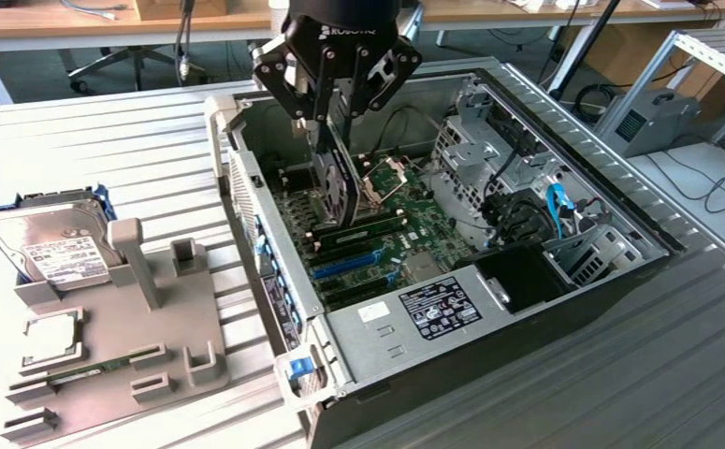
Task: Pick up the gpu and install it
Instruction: 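Pick up the gpu and move the gpu toward the slot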
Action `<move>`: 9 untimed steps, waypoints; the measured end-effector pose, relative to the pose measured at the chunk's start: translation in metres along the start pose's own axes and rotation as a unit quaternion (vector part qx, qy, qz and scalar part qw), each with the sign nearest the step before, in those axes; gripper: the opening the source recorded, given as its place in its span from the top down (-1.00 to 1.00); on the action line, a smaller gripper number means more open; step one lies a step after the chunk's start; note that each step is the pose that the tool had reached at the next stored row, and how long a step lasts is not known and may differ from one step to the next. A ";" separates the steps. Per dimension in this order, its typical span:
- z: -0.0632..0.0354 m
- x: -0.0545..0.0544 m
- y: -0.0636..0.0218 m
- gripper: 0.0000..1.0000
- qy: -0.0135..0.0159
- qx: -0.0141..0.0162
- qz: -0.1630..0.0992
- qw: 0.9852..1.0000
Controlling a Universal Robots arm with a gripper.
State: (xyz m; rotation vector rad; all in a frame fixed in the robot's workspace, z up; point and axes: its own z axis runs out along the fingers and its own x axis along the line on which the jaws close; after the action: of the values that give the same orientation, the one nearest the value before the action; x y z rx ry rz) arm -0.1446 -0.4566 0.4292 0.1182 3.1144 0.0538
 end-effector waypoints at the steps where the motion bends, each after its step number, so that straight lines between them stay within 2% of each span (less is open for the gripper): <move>1: 0.0006 -0.001 0.0001 0.48 0.000 0.000 0.000 1.000; 9: 0.0067 -0.008 0.0004 0.48 0.000 0.000 0.000 1.000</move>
State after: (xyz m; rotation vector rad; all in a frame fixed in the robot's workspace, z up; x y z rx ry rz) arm -0.1369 -0.4566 0.4227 0.1182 3.1145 0.0537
